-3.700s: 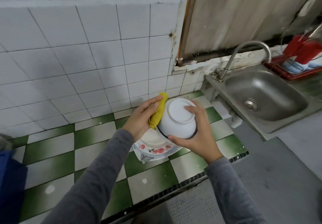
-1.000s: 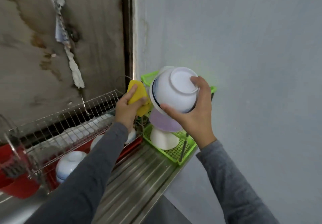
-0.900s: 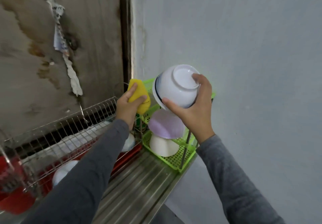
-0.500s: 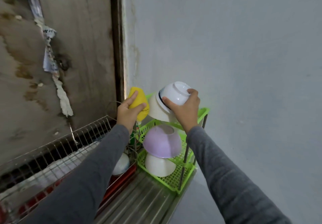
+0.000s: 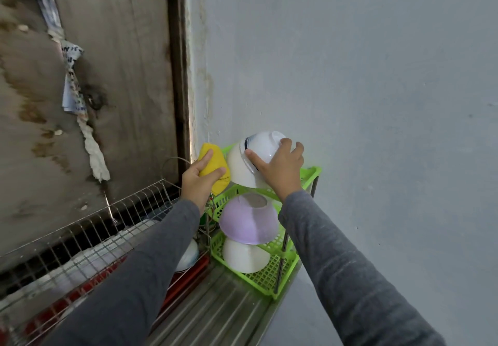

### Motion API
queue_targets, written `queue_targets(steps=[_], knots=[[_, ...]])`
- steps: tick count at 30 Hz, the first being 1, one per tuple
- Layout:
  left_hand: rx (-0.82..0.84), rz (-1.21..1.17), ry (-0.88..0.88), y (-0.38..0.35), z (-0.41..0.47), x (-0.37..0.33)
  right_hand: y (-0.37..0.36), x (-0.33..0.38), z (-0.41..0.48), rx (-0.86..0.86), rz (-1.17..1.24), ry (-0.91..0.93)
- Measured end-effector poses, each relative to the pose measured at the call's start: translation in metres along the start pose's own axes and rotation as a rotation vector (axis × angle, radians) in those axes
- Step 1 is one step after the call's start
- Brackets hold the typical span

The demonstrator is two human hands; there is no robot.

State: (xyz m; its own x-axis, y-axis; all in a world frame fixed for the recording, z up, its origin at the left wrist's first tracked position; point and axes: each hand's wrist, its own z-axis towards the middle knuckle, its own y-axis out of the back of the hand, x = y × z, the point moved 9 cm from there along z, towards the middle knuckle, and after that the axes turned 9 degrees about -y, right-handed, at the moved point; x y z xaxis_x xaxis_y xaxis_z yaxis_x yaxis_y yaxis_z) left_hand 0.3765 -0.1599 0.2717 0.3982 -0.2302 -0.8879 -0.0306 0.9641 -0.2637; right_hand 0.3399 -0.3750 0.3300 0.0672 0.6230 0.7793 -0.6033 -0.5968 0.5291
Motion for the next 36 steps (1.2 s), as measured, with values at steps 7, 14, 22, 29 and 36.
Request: queue_targets(steps=[7,14,22,29,36], knots=[[0.009,-0.018,0.028,0.009,-0.015,0.005,0.015,0.01,-0.025,-0.18,-0.194,0.176],[0.038,0.008,0.049,0.02,-0.026,0.013,0.005,0.01,-0.039,-0.178,-0.283,0.224],[0.071,0.021,0.019,0.03,-0.028,0.006,0.008,0.014,-0.05,-0.196,-0.294,0.226],[0.067,0.102,0.032,0.049,-0.058,0.004,0.001,0.032,-0.087,-0.194,-0.159,0.495],[0.001,0.153,0.051,0.075,-0.121,0.007,-0.044,0.01,-0.129,0.143,-0.068,0.54]])
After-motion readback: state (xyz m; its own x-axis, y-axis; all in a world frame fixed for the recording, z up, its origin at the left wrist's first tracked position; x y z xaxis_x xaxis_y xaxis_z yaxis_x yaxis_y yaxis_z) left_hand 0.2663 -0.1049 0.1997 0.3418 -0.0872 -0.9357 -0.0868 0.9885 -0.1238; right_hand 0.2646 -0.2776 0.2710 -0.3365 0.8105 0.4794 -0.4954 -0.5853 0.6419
